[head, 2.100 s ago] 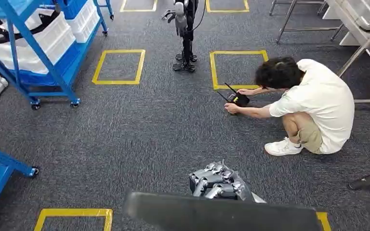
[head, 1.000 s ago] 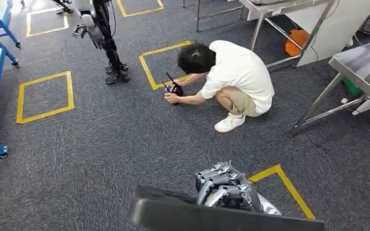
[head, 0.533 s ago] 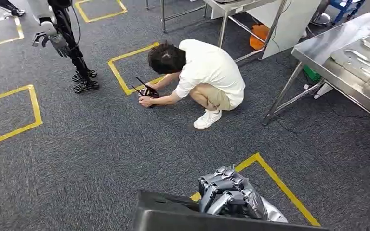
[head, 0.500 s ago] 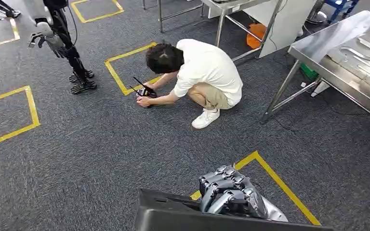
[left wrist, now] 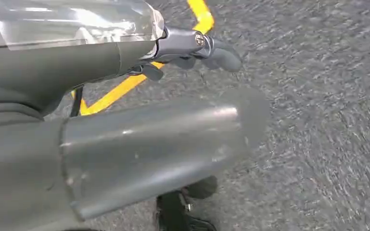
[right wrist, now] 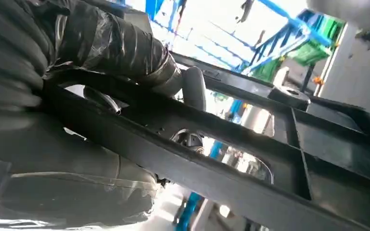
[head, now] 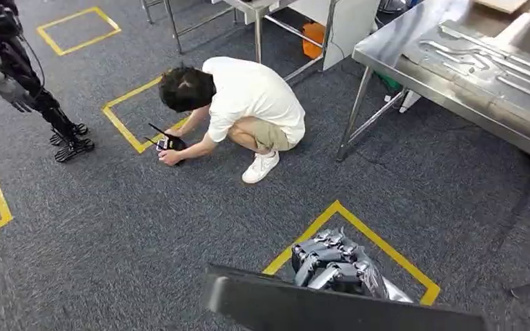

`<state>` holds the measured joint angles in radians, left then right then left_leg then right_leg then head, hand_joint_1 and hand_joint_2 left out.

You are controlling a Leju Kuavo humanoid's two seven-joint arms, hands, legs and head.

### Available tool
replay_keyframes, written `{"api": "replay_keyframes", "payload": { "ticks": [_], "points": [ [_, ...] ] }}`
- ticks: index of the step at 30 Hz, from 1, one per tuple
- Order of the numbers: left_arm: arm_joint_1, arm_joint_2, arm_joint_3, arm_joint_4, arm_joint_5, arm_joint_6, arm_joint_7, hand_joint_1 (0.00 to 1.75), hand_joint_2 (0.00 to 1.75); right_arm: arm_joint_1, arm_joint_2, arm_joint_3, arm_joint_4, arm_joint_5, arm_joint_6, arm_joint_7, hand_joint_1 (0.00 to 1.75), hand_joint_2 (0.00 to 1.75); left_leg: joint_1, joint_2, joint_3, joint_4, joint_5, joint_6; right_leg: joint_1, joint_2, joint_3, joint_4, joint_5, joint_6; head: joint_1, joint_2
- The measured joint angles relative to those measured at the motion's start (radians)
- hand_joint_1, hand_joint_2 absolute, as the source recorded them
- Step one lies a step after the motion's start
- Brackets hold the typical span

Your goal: Take the parts from the cabinet and place them on the table.

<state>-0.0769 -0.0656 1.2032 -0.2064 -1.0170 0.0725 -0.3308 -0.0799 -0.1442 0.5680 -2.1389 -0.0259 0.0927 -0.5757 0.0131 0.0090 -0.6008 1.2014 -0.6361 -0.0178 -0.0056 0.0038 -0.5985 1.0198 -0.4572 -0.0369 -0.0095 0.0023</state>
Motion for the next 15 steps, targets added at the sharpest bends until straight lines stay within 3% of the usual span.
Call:
{"api": "replay_keyframes", "payload": {
  "ticks": [1,2,3,5,6,7,8,11,12,13,14,15],
  "points": [
    [0.002,0.002,0.001,0.000,0.002,0.000,0.001,0.00,0.00,-0.004,0.000,0.000,0.001,-0.002,0.000,0.005,1.68,1.75,0.000,-0.003,-0.039,0.075,-0.027,-0.002,0.001,0.012,0.000,0.001,0.000,-0.001,0.000,0.000],
    [0.003,0.002,0.003,0.000,0.003,0.000,0.002,0.00,0.00,-0.008,0.000,0.000,0.002,-0.003,0.000,0.008,1.68,1.75,0.000,-0.003,-0.066,0.122,-0.030,-0.001,0.002,0.026,0.000,0.003,-0.001,-0.001,0.000,0.000],
    [0.003,0.002,0.005,0.000,0.003,-0.001,0.002,0.00,0.00,-0.009,0.000,0.000,0.004,-0.003,0.000,0.010,1.68,1.75,0.000,-0.003,-0.067,0.111,-0.006,0.000,0.002,0.039,0.000,0.005,-0.001,-0.001,0.000,0.000],
    [0.001,0.002,0.007,0.000,0.005,-0.002,0.002,0.00,0.00,-0.015,0.003,0.000,0.005,-0.005,0.000,0.015,1.68,1.75,0.001,-0.012,-0.009,-0.036,0.092,0.004,0.002,0.066,0.003,0.008,-0.002,0.001,0.000,0.000],
    [0.001,0.002,0.008,0.000,0.006,-0.002,0.002,0.00,0.00,-0.019,0.006,0.000,0.005,-0.005,0.000,0.016,1.68,1.75,0.002,-0.036,0.031,-0.126,0.137,0.007,0.000,0.078,0.003,0.010,-0.003,0.003,0.000,0.000],
    [0.002,0.003,0.008,0.000,0.006,-0.002,0.002,0.00,0.00,-0.022,0.008,0.000,0.005,-0.005,-0.001,0.017,1.68,1.75,0.005,-0.081,0.051,-0.173,0.133,0.013,0.001,0.086,0.000,0.013,-0.004,0.007,0.000,0.000],
    [0.002,0.003,0.008,0.000,0.008,-0.002,0.002,0.00,0.00,-0.026,0.008,0.001,0.006,-0.006,-0.003,0.020,1.68,1.75,0.003,-0.080,0.051,-0.187,0.133,0.016,0.004,0.099,-0.005,0.019,-0.004,0.015,0.000,0.000],
    [-0.003,0.004,0.009,0.000,0.009,-0.001,0.003,0.00,0.00,-0.026,0.009,0.002,0.007,-0.006,-0.014,0.026,1.68,1.75,-0.002,-0.052,0.056,-0.188,0.140,0.030,0.000,0.126,-0.012,0.009,0.007,0.036,0.000,0.000],
    [-0.004,0.003,0.009,0.000,0.008,-0.001,0.003,0.00,0.00,-0.026,0.009,0.002,0.007,-0.006,-0.015,0.026,1.68,1.75,0.007,-0.039,0.058,-0.199,0.148,0.041,-0.001,0.115,-0.014,0.015,0.001,0.039,0.000,0.000],
    [-0.005,0.003,0.009,0.000,0.008,-0.001,0.002,0.00,0.00,-0.029,0.009,0.001,0.007,-0.007,-0.017,0.026,1.68,1.75,0.005,-0.028,0.060,-0.202,0.150,0.046,0.004,0.059,-0.022,0.037,-0.019,0.041,0.001,0.000],
    [-0.003,0.003,0.009,0.000,0.008,0.000,0.002,0.00,0.00,-0.033,0.009,0.001,0.007,-0.007,-0.017,0.026,1.68,1.75,0.003,-0.015,0.059,-0.202,0.150,0.053,0.003,0.022,-0.051,0.101,-0.062,0.044,0.000,0.000],
    [0.000,0.003,0.010,0.000,0.009,0.001,0.002,0.00,0.00,-0.033,0.009,0.002,0.007,-0.008,-0.018,0.025,1.68,1.75,0.001,-0.003,0.058,-0.202,0.149,0.054,0.000,0.009,-0.088,0.180,-0.102,0.047,0.000,0.000]
  ]
}}
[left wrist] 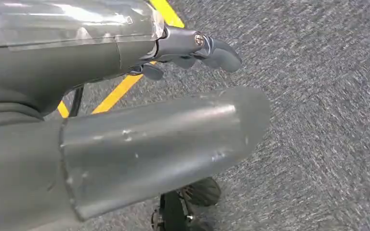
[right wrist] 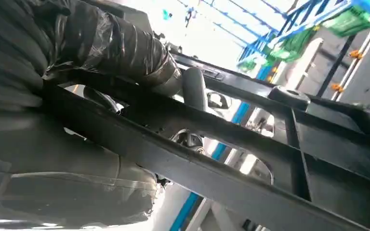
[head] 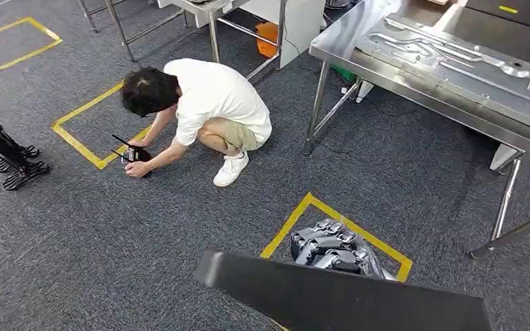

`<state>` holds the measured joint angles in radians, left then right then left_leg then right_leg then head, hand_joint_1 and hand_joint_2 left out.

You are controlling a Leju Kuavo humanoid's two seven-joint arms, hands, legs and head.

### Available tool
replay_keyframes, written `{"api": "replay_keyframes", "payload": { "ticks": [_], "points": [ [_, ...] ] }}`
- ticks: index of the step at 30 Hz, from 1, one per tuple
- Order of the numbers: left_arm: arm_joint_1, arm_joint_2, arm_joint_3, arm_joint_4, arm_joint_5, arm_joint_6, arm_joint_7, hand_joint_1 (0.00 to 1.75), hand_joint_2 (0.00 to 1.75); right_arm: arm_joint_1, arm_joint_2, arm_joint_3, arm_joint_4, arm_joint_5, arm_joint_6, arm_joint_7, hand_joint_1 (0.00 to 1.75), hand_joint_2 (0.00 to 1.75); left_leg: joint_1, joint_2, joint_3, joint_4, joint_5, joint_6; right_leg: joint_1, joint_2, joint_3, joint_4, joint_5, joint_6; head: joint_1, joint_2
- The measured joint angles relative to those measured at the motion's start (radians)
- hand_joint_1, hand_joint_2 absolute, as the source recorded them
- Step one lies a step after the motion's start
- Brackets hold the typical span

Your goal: Take the parts from the cabinet and place them on the table.

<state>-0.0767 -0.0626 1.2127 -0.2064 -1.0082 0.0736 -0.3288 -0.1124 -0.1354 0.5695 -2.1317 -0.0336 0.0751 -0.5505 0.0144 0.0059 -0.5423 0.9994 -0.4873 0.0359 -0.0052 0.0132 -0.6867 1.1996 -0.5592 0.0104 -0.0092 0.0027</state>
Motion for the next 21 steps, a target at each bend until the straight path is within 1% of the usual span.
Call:
{"api": "replay_keyframes", "payload": {
  "ticks": [1,2,3,4,5,6,7,8,10,11,12,13,14,15,16,17,18,19,20,21],
  "points": [
    [0.003,0.000,0.001,0.000,0.002,0.000,0.000,0.00,0.00,0.001,0.000,0.000,0.000,0.000,0.000,0.000,1.68,1.75,-0.002,0.015,-0.001,0.000,-0.001,0.002,-0.003,-0.004,-0.043,0.089,-0.036,0.003,0.000,0.000],
    [0.003,0.000,0.002,0.000,0.002,0.000,0.001,0.00,0.00,0.001,0.000,0.000,0.001,0.000,0.000,0.000,1.68,1.75,-0.002,0.029,-0.001,0.001,-0.002,0.002,-0.004,-0.006,-0.067,0.139,-0.047,0.005,0.000,0.000],
    [0.003,0.000,0.004,0.000,0.003,0.000,0.001,0.00,0.00,0.001,0.000,0.000,0.003,0.000,0.000,0.000,1.68,1.75,-0.002,0.041,0.000,0.001,-0.004,0.000,-0.006,-0.008,-0.069,0.141,-0.033,0.006,0.000,0.000],
    [0.001,0.000,0.005,0.000,0.003,0.001,0.001,0.00,0.00,0.001,0.000,0.000,0.003,-0.001,0.000,0.000,1.68,1.75,-0.002,0.052,0.002,0.001,-0.006,-0.002,-0.007,-0.011,-0.045,0.093,0.001,0.006,0.000,0.000],
    [0.000,0.000,0.006,0.000,0.003,0.001,0.001,0.00,0.00,0.001,0.000,0.000,0.003,-0.001,0.000,0.000,1.68,1.75,-0.002,0.063,0.007,0.001,-0.010,-0.004,-0.007,-0.020,0.002,0.008,0.047,0.003,0.000,0.000],
    [-0.001,0.000,0.006,0.000,0.003,0.000,0.001,0.00,0.00,0.001,0.000,0.000,0.003,0.000,0.000,0.000,1.68,1.75,-0.003,0.074,0.014,0.001,-0.014,-0.007,-0.005,-0.040,0.057,-0.095,0.091,-0.002,0.000,0.000],
    [0.000,0.000,0.006,0.000,0.004,0.000,0.001,0.00,0.00,0.000,0.000,0.000,0.003,-0.001,0.000,0.000,1.68,1.75,-0.004,0.083,0.019,0.001,-0.018,-0.012,0.003,-0.091,0.092,-0.165,0.092,-0.010,0.000,0.000],
    [0.000,0.000,0.007,0.000,0.004,0.001,0.001,0.00,0.00,-0.001,0.000,0.000,0.003,-0.001,0.000,0.000,1.68,1.75,-0.011,0.091,0.019,0.006,-0.024,-0.020,0.013,-0.092,0.094,-0.172,0.091,-0.014,0.000,0.000],
    [-0.001,0.000,0.008,0.000,0.005,0.002,0.002,0.00,0.00,0.000,0.000,0.000,0.003,-0.002,0.000,-0.002,1.68,1.75,-0.011,0.111,0.023,0.003,-0.026,-0.027,0.014,-0.067,0.087,-0.167,0.091,-0.018,0.000,0.000],
    [-0.005,0.000,0.008,0.000,0.008,0.003,0.004,0.00,0.00,0.000,0.000,0.000,0.003,-0.002,0.000,-0.002,1.68,1.75,-0.012,0.123,0.028,-0.001,-0.026,-0.030,0.016,-0.054,0.086,-0.168,0.092,-0.023,0.000,0.000],
    [-0.008,0.000,0.009,0.000,0.013,0.003,0.005,0.00,0.00,0.000,0.000,0.000,0.003,-0.002,0.000,-0.002,1.68,1.75,-0.012,0.130,0.031,0.000,-0.034,-0.038,0.004,-0.039,0.095,-0.182,0.098,-0.030,0.000,0.000],
    [-0.010,-0.001,0.009,0.000,0.014,0.003,0.005,0.00,0.00,0.000,0.000,0.000,0.003,-0.003,0.000,-0.003,1.68,1.75,-0.005,0.080,0.027,0.022,-0.052,-0.044,0.002,-0.032,0.100,-0.188,0.101,-0.035,0.000,0.000],
    [-0.010,-0.001,0.010,0.000,0.015,0.003,0.005,0.00,0.00,-0.004,0.000,0.000,0.003,-0.004,0.000,-0.002,1.68,1.75,-0.003,0.037,0.004,0.074,-0.086,-0.046,0.001,-0.024,0.100,-0.188,0.102,-0.042,-0.001,0.000],
    [-0.009,-0.001,0.013,0.000,0.016,0.003,0.008,0.00,0.00,-0.004,0.002,0.000,0.004,-0.004,0.000,-0.002,1.68,1.75,-0.002,0.013,-0.034,0.150,-0.124,-0.049,0.001,-0.013,0.098,-0.188,0.102,-0.045,0.000,0.000],
    [-0.006,0.000,0.016,0.000,0.016,0.003,0.010,0.00,0.00,-0.004,0.002,0.000,0.006,-0.005,0.000,-0.002,1.68,1.75,-0.002,0.003,-0.077,0.235,-0.160,-0.052,0.001,0.001,0.096,-0.187,0.101,-0.046,-0.001,0.000],
    [-0.003,0.001,0.018,0.000,0.016,0.003,0.012,0.00,0.00,-0.004,0.002,0.000,0.009,-0.005,0.000,-0.002,1.68,1.75,-0.002,0.000,-0.113,0.301,-0.178,-0.054,0.002,0.015,0.095,-0.185,0.102,-0.046,0.000,0.000],
    [0.000,0.000,0.019,0.000,0.016,0.003,0.013,0.00,0.00,-0.003,0.002,0.000,0.012,-0.006,0.000,0.000,1.68,1.75,-0.002,0.000,-0.127,0.320,-0.167,-0.054,0.002,0.030,0.094,-0.181,0.102,-0.046,-0.001,0.000],
    [0.000,0.000,0.021,0.000,0.013,0.003,0.013,0.00,0.00,-0.003,0.002,0.000,0.016,-0.007,0.000,0.000,1.68,1.75,-0.002,-0.001,-0.117,0.287,-0.131,-0.054,0.002,0.044,0.094,-0.178,0.101,-0.045,-0.001,0.000],
    [0.000,-0.001,0.021,0.000,0.013,0.003,0.013,0.00,0.00,-0.003,0.002,0.000,0.019,-0.008,0.000,0.001,1.68,1.75,-0.001,-0.004,-0.088,0.217,-0.083,-0.052,0.002,0.058,0.094,-0.175,0.099,-0.044,-0.001,0.000],
    [-0.001,-0.001,0.021,0.000,0.010,0.003,0.013,0.00,0.00,-0.004,0.002,0.000,0.021,-0.008,0.001,0.002,1.68,1.75,0.000,-0.016,-0.050,0.128,-0.034,-0.049,0.001,0.070,0.095,-0.171,0.098,-0.041,-0.001,0.000]
  ]
}}
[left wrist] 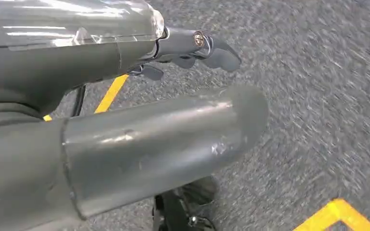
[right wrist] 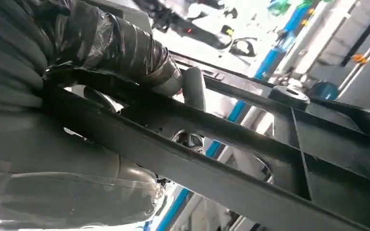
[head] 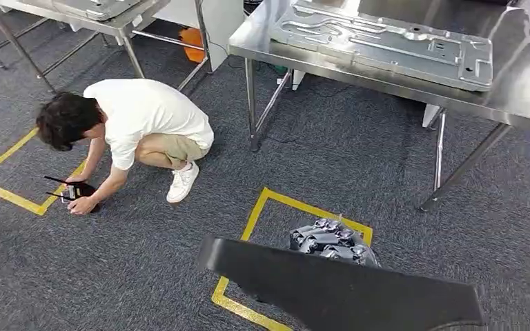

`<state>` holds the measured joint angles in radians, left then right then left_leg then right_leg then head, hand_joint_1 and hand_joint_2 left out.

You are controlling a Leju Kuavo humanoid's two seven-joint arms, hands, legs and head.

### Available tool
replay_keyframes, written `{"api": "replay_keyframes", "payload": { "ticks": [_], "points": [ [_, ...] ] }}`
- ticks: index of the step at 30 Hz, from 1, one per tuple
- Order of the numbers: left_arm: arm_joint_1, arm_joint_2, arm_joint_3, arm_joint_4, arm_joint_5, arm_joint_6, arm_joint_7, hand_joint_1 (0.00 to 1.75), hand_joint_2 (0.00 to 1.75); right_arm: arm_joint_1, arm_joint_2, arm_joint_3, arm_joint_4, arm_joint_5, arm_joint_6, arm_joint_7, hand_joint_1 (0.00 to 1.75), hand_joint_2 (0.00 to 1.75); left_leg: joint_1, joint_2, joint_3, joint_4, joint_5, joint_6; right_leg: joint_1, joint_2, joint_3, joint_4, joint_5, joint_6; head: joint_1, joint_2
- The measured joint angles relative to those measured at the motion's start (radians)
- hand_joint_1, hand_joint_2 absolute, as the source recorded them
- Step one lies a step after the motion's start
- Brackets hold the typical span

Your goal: Take the parts from the cabinet and place them on the table.

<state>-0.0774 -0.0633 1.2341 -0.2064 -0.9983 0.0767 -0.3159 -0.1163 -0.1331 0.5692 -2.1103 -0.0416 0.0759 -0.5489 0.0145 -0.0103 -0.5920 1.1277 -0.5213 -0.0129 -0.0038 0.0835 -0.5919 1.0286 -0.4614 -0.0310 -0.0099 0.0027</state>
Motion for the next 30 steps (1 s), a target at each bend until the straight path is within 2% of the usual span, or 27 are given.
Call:
{"api": "replay_keyframes", "payload": {
  "ticks": [1,2,5,6,7,8,9,10,11,12,13,14,15,16,17,18,20,21,22,23,24,25,26,27,28,29,30],
  "points": [
    [0.000,0.000,0.000,0.000,-0.004,0.001,0.000,0.00,0.00,-0.001,0.000,0.000,0.003,0.000,0.000,0.001,1.68,1.75,0.003,-0.038,0.033,-0.081,0.032,0.005,-0.001,0.010,-0.002,0.004,-0.002,0.003,0.000,0.000],
    [0.001,0.000,0.001,0.000,-0.006,0.002,-0.001,0.00,0.00,-0.003,0.001,0.000,0.005,0.000,0.000,0.003,1.68,1.75,0.005,-0.077,0.043,-0.106,0.015,0.010,0.005,0.022,-0.008,0.010,-0.003,0.009,0.000,0.000],
    [0.000,0.000,0.002,0.000,0.001,-0.005,-0.001,0.00,0.00,-0.007,0.005,0.001,0.011,0.000,0.001,0.011,1.68,1.75,-0.003,-0.048,0.046,-0.108,0.018,0.021,-0.006,0.055,-0.017,0.003,0.009,0.030,0.000,0.000],
    [-0.003,-0.004,0.003,0.000,0.003,-0.007,-0.001,0.00,0.00,-0.009,0.005,0.002,0.011,0.000,0.001,0.013,1.68,1.75,0.006,-0.036,0.049,-0.120,0.026,0.032,0.002,0.067,-0.021,0.001,0.012,0.039,0.000,0.000],
    [-0.006,-0.006,0.003,0.000,0.004,-0.008,-0.002,0.00,0.00,-0.008,0.005,0.002,0.013,0.000,0.001,0.015,1.68,1.75,0.009,-0.019,0.051,-0.126,0.032,0.038,-0.001,0.037,-0.022,0.012,0.001,0.037,0.000,0.000],
    [-0.005,-0.006,0.003,0.000,0.004,-0.008,-0.002,0.00,0.00,-0.017,0.005,0.003,0.013,0.000,0.002,0.014,1.68,1.75,0.009,-0.007,0.052,-0.130,0.034,0.047,0.004,-0.025,-0.045,0.057,-0.034,0.040,0.001,0.000],
    [-0.001,-0.006,0.003,0.000,0.004,-0.008,-0.002,0.00,0.00,-0.022,0.005,0.004,0.015,0.000,0.001,0.014,1.68,1.75,0.007,0.007,0.051,-0.130,0.034,0.049,0.002,-0.055,-0.078,0.126,-0.073,0.045,0.001,0.000],
    [0.002,-0.006,0.003,0.000,0.005,-0.008,-0.002,0.00,0.00,-0.022,0.006,0.004,0.017,0.000,0.001,0.014,1.68,1.75,0.005,0.022,0.051,-0.130,0.032,0.051,-0.002,-0.070,-0.118,0.209,-0.111,0.049,0.000,0.000],
    [0.003,-0.006,0.003,0.000,0.005,-0.008,-0.001,0.00,0.00,-0.022,0.006,0.005,0.020,0.000,0.001,0.014,1.68,1.75,0.004,0.036,0.050,-0.130,0.031,0.050,-0.006,-0.075,-0.150,0.276,-0.135,0.053,0.001,0.000],
    [0.003,-0.006,0.004,0.000,0.005,-0.010,-0.001,0.00,0.00,-0.022,0.006,0.005,0.023,0.000,0.001,0.016,1.68,1.75,0.004,0.049,0.050,-0.129,0.030,0.049,-0.009,-0.077,-0.166,0.308,-0.136,0.055,0.000,0.000],
    [0.002,-0.006,0.004,0.000,0.007,-0.013,0.000,0.00,0.00,-0.022,0.006,0.005,0.026,0.000,0.001,0.017,1.68,1.75,0.004,0.062,0.052,-0.129,0.028,0.047,-0.011,-0.080,-0.155,0.286,-0.111,0.058,0.001,0.000],
    [0.000,-0.006,0.004,0.000,0.008,-0.015,0.000,0.00,0.00,-0.022,0.006,0.006,0.028,0.000,0.001,0.018,1.68,1.75,0.005,0.075,0.055,-0.129,0.025,0.044,-0.013,-0.087,-0.119,0.219,-0.071,0.058,0.001,0.000],
    [-0.001,-0.006,0.004,0.000,0.013,-0.016,0.000,0.00,0.00,-0.023,0.006,0.006,0.029,-0.001,0.002,0.018,1.68,1.75,0.005,0.085,0.060,-0.129,0.021,0.041,-0.012,-0.101,-0.064,0.122,-0.025,0.056,0.001,0.000],
    [-0.001,-0.006,0.005,0.000,0.014,-0.019,-0.002,0.00,0.00,-0.024,0.006,0.006,0.029,-0.002,0.001,0.018,1.68,1.75,0.004,0.095,0.067,-0.129,0.017,0.037,-0.009,-0.134,-0.013,0.032,0.009,0.050,0.001,0.000],
    [0.000,-0.006,0.006,0.000,0.015,-0.024,-0.005,0.00,0.00,-0.027,0.006,0.006,0.029,-0.002,0.001,0.018,1.68,1.75,-0.002,0.103,0.070,-0.128,0.012,0.030,0.004,-0.175,0.001,0.000,-0.010,0.044,0.001,0.000],
    [0.000,-0.006,0.008,0.000,0.015,-0.026,-0.007,0.00,0.00,-0.029,0.006,0.007,0.030,-0.004,0.001,0.018,1.68,1.75,-0.004,0.109,0.071,-0.126,0.009,0.025,0.005,-0.154,-0.002,-0.002,-0.002,0.037,0.000,0.000],
    [-0.005,-0.006,0.010,0.000,0.016,-0.027,-0.005,0.00,0.00,-0.028,0.006,0.007,0.031,-0.006,0.001,0.019,1.68,1.75,-0.005,0.131,0.077,-0.129,0.007,0.017,0.010,-0.132,-0.007,0.000,-0.005,0.031,0.000,0.000],
    [-0.008,-0.006,0.010,0.000,0.018,-0.028,-0.002,0.00,0.00,-0.028,0.006,0.007,0.031,-0.006,0.001,0.019,1.68,1.75,-0.004,0.142,0.082,-0.130,0.005,0.011,0.008,-0.121,-0.006,-0.004,-0.003,0.025,0.001,0.000],
    [-0.010,-0.007,0.010,0.000,0.019,-0.029,0.000,0.00,0.00,-0.028,0.007,0.007,0.031,-0.008,0.001,0.019,1.68,1.75,0.003,0.119,0.081,-0.124,-0.008,0.002,-0.003,-0.110,0.002,-0.013,0.002,0.017,0.001,0.000],
    [-0.010,-0.007,0.010,0.000,0.021,-0.031,0.000,0.00,0.00,-0.031,0.007,0.007,0.031,-0.009,0.001,0.019,1.68,1.75,0.004,0.068,0.071,-0.093,-0.031,0.000,-0.004,-0.101,0.003,-0.015,0.004,0.011,0.001,0.000],
    [-0.009,-0.008,0.011,0.000,0.022,-0.031,0.001,0.00,0.00,-0.032,0.009,0.007,0.032,-0.009,0.002,0.019,1.68,1.75,0.006,0.037,0.039,-0.024,-0.071,-0.002,-0.003,-0.092,0.001,-0.015,0.004,0.006,0.000,0.000],
    [-0.006,-0.007,0.012,0.000,0.023,-0.031,0.003,0.00,0.00,-0.032,0.011,0.007,0.032,-0.010,0.001,0.019,1.68,1.75,0.006,0.023,-0.004,0.063,-0.112,-0.003,-0.003,-0.079,0.000,-0.015,0.003,0.002,0.000,0.000],
    [-0.002,-0.006,0.013,0.000,0.023,-0.031,0.003,0.00,0.00,-0.032,0.011,0.007,0.034,-0.010,0.001,0.019,1.68,1.75,0.005,0.017,-0.047,0.148,-0.143,-0.005,-0.002,-0.065,0.000,-0.014,0.003,0.002,0.000,0.000],
    [0.001,-0.006,0.015,0.000,0.025,-0.031,0.005,0.00,0.00,-0.031,0.011,0.007,0.035,-0.009,0.001,0.020,1.68,1.75,0.005,0.017,-0.072,0.190,-0.147,-0.006,-0.001,-0.052,0.000,-0.012,0.003,0.002,0.000,0.000],
    [0.002,-0.006,0.018,0.000,0.025,-0.033,0.006,0.00,0.00,-0.030,0.011,0.007,0.037,-0.006,0.000,0.021,1.68,1.75,0.005,0.017,-0.077,0.187,-0.125,-0.004,-0.001,-0.042,0.001,-0.010,0.002,0.001,0.000,0.000],
    [0.001,-0.006,0.019,0.000,0.026,-0.035,0.006,0.00,0.00,-0.030,0.011,0.007,0.037,-0.003,-0.001,0.022,1.68,1.75,0.005,0.016,-0.061,0.140,-0.084,-0.002,-0.001,-0.030,0.001,-0.007,0.000,0.001,0.000,0.000],
    [0.000,-0.006,0.019,0.000,0.027,-0.037,0.006,0.00,0.00,-0.030,0.011,0.007,0.037,0.000,-0.003,0.023,1.68,1.75,0.005,0.013,-0.027,0.055,-0.031,0.002,-0.001,-0.018,0.003,-0.004,-0.002,0.003,0.000,0.000]
  ]
}}
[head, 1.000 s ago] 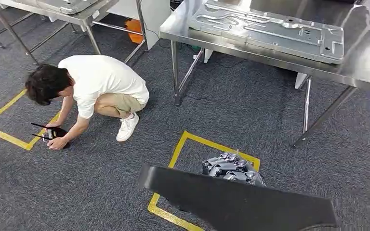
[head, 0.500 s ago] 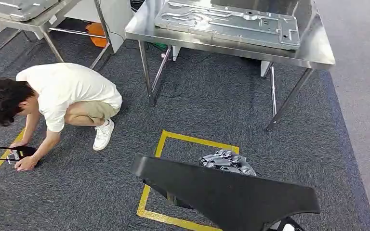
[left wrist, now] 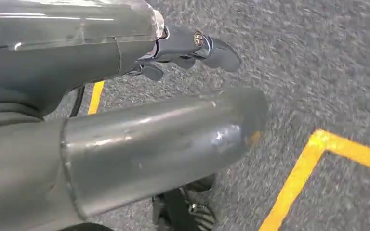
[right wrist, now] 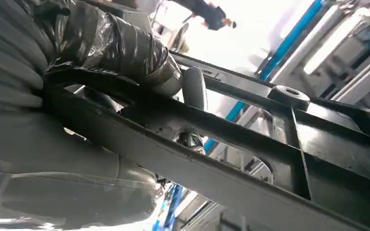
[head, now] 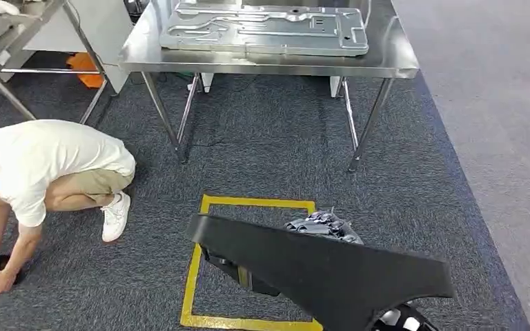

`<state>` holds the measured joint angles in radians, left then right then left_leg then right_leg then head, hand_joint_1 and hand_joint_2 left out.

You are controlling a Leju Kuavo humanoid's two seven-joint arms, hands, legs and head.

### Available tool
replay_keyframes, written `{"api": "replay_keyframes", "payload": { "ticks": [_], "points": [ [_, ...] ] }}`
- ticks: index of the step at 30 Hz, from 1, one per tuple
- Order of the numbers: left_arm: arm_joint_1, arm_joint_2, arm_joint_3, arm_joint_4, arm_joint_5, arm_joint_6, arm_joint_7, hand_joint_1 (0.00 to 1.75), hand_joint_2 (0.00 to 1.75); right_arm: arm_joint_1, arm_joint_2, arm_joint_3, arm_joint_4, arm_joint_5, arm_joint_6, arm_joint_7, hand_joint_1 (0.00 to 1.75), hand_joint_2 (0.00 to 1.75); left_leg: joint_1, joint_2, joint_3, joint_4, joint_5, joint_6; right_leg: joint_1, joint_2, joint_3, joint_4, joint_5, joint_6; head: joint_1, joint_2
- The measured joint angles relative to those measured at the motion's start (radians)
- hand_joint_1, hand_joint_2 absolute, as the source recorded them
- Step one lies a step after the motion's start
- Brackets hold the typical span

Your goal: Take the parts from the cabinet and place them on the table.

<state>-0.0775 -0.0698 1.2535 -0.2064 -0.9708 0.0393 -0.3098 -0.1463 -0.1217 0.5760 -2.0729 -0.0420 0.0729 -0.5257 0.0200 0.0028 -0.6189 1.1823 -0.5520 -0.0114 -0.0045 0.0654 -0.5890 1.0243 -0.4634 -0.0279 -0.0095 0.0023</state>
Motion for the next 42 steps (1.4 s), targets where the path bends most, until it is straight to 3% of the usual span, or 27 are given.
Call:
{"api": "replay_keyframes", "payload": {
  "ticks": [1,2,3,6,7,9,11,12,13,14,16,17,18,21,23,24,26,27,28,29,31,32,33,36,38,40,42],
  "points": [
    [-0.001,0.000,0.001,0.000,0.002,-0.001,0.000,0.00,0.00,0.000,0.000,0.000,0.000,0.001,-0.003,0.001,1.68,1.75,0.000,-0.016,0.043,-0.101,0.052,0.005,0.000,0.009,0.002,0.003,-0.003,0.003,0.000,0.000],
    [-0.001,0.001,0.003,0.000,0.004,-0.002,0.000,0.00,0.00,0.001,0.000,0.000,0.001,0.001,-0.004,0.001,1.68,1.75,0.000,-0.051,0.062,-0.147,0.053,0.014,-0.002,0.015,-0.001,0.005,-0.005,0.006,0.000,0.000],
    [-0.001,0.001,0.006,0.000,0.004,-0.003,0.000,0.00,0.00,-0.001,0.000,0.000,0.002,0.001,-0.004,0.002,1.68,1.75,0.000,-0.060,0.065,-0.167,0.051,0.015,0.003,0.024,-0.006,0.013,-0.005,0.013,0.000,0.000],
    [-0.002,0.001,0.008,0.000,0.004,-0.003,0.001,0.00,0.00,0.006,0.000,0.000,0.003,0.003,-0.007,0.003,1.68,1.75,-0.007,-0.045,0.066,-0.163,0.055,0.023,-0.005,0.043,-0.011,0.003,0.003,0.033,0.000,0.000],
    [-0.003,-0.002,0.008,0.000,0.004,-0.003,0.001,0.00,0.00,0.006,0.000,0.000,0.003,0.003,-0.008,0.003,1.68,1.75,0.009,-0.035,0.071,-0.178,0.064,0.035,-0.001,0.045,-0.011,0.006,-0.001,0.038,0.000,0.000],
    [-0.003,-0.002,0.008,0.000,0.004,-0.003,0.000,0.00,0.00,0.003,0.000,-0.002,0.003,0.004,-0.010,0.003,1.68,1.75,0.004,-0.017,0.075,-0.184,0.067,0.047,0.001,-0.030,-0.048,0.087,-0.057,0.045,0.000,0.000],
    [0.001,-0.003,0.009,0.000,0.004,-0.003,0.000,0.00,0.00,0.006,0.000,-0.002,0.005,0.004,-0.011,0.003,1.68,1.75,0.001,-0.001,0.074,-0.184,0.065,0.050,-0.005,-0.055,-0.124,0.243,-0.130,0.053,0.000,0.000],
    [0.002,-0.002,0.009,0.000,0.005,-0.004,0.002,0.00,0.00,0.008,0.000,-0.002,0.007,0.004,-0.013,0.003,1.68,1.75,0.001,0.007,0.073,-0.183,0.064,0.050,-0.008,-0.057,-0.154,0.304,-0.147,0.057,0.000,0.000],
    [0.002,-0.002,0.009,0.000,0.005,-0.005,0.004,0.00,0.00,0.009,0.000,-0.002,0.009,0.004,-0.013,0.003,1.68,1.75,0.001,0.012,0.074,-0.183,0.063,0.049,-0.011,-0.059,-0.160,0.314,-0.137,0.060,0.000,0.000],
    [0.001,-0.003,0.010,0.000,0.006,-0.009,0.009,0.00,0.00,0.009,0.000,-0.002,0.011,0.004,-0.014,0.003,1.68,1.75,0.002,0.015,0.076,-0.183,0.061,0.047,-0.014,-0.062,-0.137,0.268,-0.101,0.061,0.000,0.000],
    [0.000,-0.003,0.011,0.000,0.007,-0.016,0.015,0.00,0.00,0.008,0.000,-0.003,0.011,0.004,-0.014,0.001,1.68,1.75,0.002,0.019,0.084,-0.182,0.057,0.040,-0.017,-0.067,-0.043,0.095,-0.014,0.058,0.000,0.000],
    [0.000,-0.003,0.012,0.000,0.008,-0.019,0.017,0.00,0.00,0.008,0.000,-0.003,0.011,0.004,-0.014,-0.001,1.68,1.75,0.002,0.019,0.086,-0.181,0.053,0.035,-0.017,-0.075,-0.003,0.016,0.006,0.053,0.000,0.000],
    [0.000,-0.003,0.014,0.000,0.008,-0.021,0.018,0.00,0.00,0.008,0.000,-0.004,0.011,0.004,-0.014,-0.002,1.68,1.75,-0.007,0.020,0.082,-0.174,0.049,0.028,-0.007,-0.080,0.004,-0.001,-0.006,0.048,0.000,0.000],
    [0.000,-0.003,0.016,0.000,0.008,-0.029,0.018,0.00,0.00,0.010,0.000,-0.007,0.011,0.004,-0.016,-0.006,1.68,1.75,-0.004,0.026,0.085,-0.181,0.050,0.013,-0.002,-0.070,-0.003,0.003,-0.008,0.035,0.000,0.000],
    [-0.001,-0.002,0.016,0.000,0.007,-0.031,0.017,0.00,0.00,0.010,0.000,-0.009,0.010,0.004,-0.016,-0.009,1.68,1.75,0.001,0.019,0.083,-0.164,0.033,0.003,-0.013,-0.069,0.008,-0.011,-0.002,0.023,0.000,0.000],
    [-0.001,-0.002,0.016,0.000,0.007,-0.032,0.015,0.00,0.00,0.009,0.000,-0.010,0.009,0.003,-0.016,-0.010,1.68,1.75,0.001,0.012,0.060,-0.113,0.001,0.001,-0.013,-0.069,0.010,-0.013,-0.003,0.012,0.000,0.000],
    [0.001,0.000,0.016,0.000,0.007,-0.032,0.015,0.00,0.00,0.012,0.001,-0.010,0.008,0.002,-0.016,-0.011,1.68,1.75,0.001,0.006,-0.025,0.055,-0.075,-0.006,-0.010,-0.067,0.011,-0.011,-0.006,0.007,0.000,0.000],
    [0.003,0.000,0.016,0.000,0.006,-0.033,0.015,0.00,0.00,0.015,0.001,-0.011,0.008,0.002,-0.016,-0.012,1.68,1.75,0.001,0.006,-0.062,0.121,-0.093,-0.008,-0.008,-0.065,0.011,-0.010,-0.007,0.006,0.000,0.000],
    [0.004,0.000,0.017,0.000,0.006,-0.034,0.015,0.00,0.00,0.017,0.001,-0.011,0.008,0.002,-0.016,-0.012,1.68,1.75,0.001,0.006,-0.080,0.146,-0.087,-0.008,-0.007,-0.063,0.011,-0.008,-0.009,0.005,0.000,0.000],
    [0.005,0.000,0.017,0.000,0.006,-0.035,0.015,0.00,0.00,0.019,0.001,-0.012,0.008,0.002,-0.016,-0.013,1.68,1.75,0.001,0.006,-0.074,0.119,-0.055,-0.007,-0.007,-0.060,0.013,-0.005,-0.011,0.005,0.000,0.000],
    [0.005,0.003,0.017,0.000,0.006,-0.035,0.015,0.00,0.00,0.019,0.001,-0.012,0.008,0.002,-0.016,-0.013,1.68,1.75,0.001,0.005,-0.004,-0.045,0.046,-0.001,-0.007,-0.054,0.019,0.002,-0.019,0.010,0.000,0.000],
    [0.005,0.003,0.017,0.000,0.006,-0.035,0.015,0.00,0.00,0.019,0.002,-0.012,0.008,0.002,-0.016,-0.013,1.68,1.75,0.001,0.003,0.033,-0.130,0.080,0.005,-0.007,-0.052,0.021,0.005,-0.024,0.014,0.000,0.000],
    [0.004,0.006,0.017,0.000,0.006,-0.035,0.015,0.00,0.00,0.019,0.002,-0.013,0.008,0.002,-0.016,-0.014,1.68,1.75,-0.004,-0.001,0.043,-0.148,0.060,0.010,-0.001,-0.052,0.018,0.009,-0.028,0.019,0.000,0.000],
    [0.005,0.006,0.017,0.000,0.006,-0.038,0.014,0.00,0.00,0.021,0.002,-0.014,0.008,0.002,-0.016,-0.015,1.68,1.75,-0.010,-0.001,0.041,-0.152,0.064,0.023,-0.003,-0.049,0.015,0.004,-0.024,0.035,0.000,0.000],
    [0.003,0.006,0.018,0.000,0.006,-0.040,0.011,0.00,0.00,0.023,0.002,-0.018,0.006,0.002,-0.016,-0.015,1.68,1.75,0.000,0.002,0.051,-0.169,0.073,0.040,-0.007,-0.052,0.017,0.014,-0.034,0.047,0.000,0.000],
    [0.003,0.006,0.018,0.000,0.006,-0.040,0.006,0.00,0.00,0.023,0.002,-0.023,0.005,0.001,-0.016,-0.018,1.68,1.75,0.000,0.003,0.055,-0.171,0.072,0.050,-0.008,-0.056,-0.030,0.109,-0.090,0.053,0.000,0.000],
    [0.003,0.006,0.018,0.000,0.005,-0.040,0.006,0.00,0.00,0.027,0.002,-0.025,0.005,0.001,-0.015,-0.019,1.68,1.75,-0.001,0.006,0.056,-0.171,0.069,0.053,-0.010,-0.057,-0.116,0.270,-0.156,0.059,0.000,0.000]
  ]
}}
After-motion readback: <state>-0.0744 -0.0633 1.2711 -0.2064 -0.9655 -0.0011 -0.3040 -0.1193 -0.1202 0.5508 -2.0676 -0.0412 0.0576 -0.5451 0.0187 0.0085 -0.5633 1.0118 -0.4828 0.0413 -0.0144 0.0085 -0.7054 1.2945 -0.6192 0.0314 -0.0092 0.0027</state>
